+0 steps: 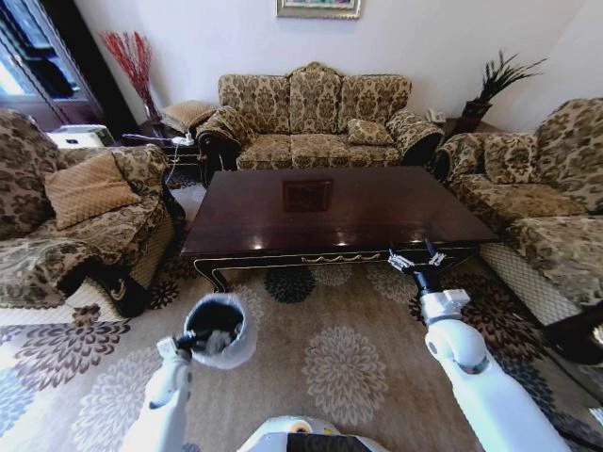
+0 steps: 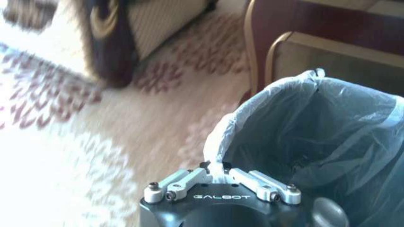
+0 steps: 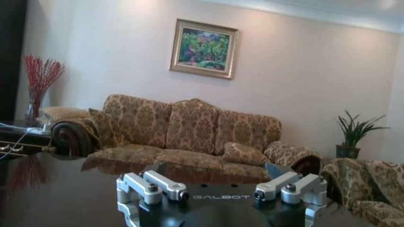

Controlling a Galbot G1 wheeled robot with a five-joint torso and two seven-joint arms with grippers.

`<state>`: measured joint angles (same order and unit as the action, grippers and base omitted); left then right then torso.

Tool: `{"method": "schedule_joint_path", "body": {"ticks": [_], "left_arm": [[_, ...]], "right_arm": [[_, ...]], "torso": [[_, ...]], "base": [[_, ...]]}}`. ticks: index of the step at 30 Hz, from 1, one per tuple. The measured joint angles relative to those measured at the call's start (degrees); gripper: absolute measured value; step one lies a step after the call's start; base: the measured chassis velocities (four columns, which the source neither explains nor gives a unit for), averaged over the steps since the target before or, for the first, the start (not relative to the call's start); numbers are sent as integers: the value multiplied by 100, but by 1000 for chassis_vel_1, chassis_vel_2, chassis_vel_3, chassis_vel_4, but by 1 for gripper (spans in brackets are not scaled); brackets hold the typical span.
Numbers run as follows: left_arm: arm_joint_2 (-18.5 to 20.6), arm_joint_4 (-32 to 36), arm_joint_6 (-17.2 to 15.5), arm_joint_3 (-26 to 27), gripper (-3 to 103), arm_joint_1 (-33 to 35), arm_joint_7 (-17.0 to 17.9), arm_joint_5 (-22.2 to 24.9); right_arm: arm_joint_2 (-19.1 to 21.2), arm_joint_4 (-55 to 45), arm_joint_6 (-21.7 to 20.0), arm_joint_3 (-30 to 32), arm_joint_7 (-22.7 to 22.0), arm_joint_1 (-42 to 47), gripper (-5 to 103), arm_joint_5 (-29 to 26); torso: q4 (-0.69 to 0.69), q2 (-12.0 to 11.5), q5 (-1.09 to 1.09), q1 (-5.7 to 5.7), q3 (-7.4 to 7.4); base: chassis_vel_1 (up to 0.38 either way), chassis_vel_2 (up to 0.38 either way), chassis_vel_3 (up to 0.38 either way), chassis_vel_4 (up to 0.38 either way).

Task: Move to the front of the table and place the trash on the table into the trash bin.

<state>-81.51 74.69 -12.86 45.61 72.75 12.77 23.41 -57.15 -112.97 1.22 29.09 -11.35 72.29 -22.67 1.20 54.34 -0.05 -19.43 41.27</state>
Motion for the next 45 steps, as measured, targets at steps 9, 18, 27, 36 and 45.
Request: {"method": "schedule_joint_path", "body": {"ticks": [9, 18, 27, 36, 45], "left_arm": [[169, -2013, 619, 69, 1, -1034, 591, 450], [242, -2130, 599, 45, 15, -1108, 711, 819], [222, -428, 599, 220, 58, -606, 966, 619], [-78, 1815, 925, 342, 90, -96, 1183, -630], [-490, 3839, 1380, 204, 100, 556, 670, -1417]], "right_arm": [[19, 56, 14, -76, 0, -9, 100, 27], [-40, 20, -51, -179, -101, -74, 100, 101], [-47, -95, -217, -272, -186, -148, 100, 109], [11, -292, -639, -390, -399, -159, 100, 14], [-62, -312, -718, -548, -381, -250, 100, 66]], "torso": [[1, 0, 6, -1, 0], [7, 1, 8, 0, 0], [1, 1, 6, -1, 0], [1, 1, 6, -1, 0], [2, 1, 7, 0, 0]], "base": [[0, 0, 0, 0], [0, 0, 0, 0], [0, 0, 0, 0], [0, 0, 0, 0], [0, 0, 0, 0]]}}
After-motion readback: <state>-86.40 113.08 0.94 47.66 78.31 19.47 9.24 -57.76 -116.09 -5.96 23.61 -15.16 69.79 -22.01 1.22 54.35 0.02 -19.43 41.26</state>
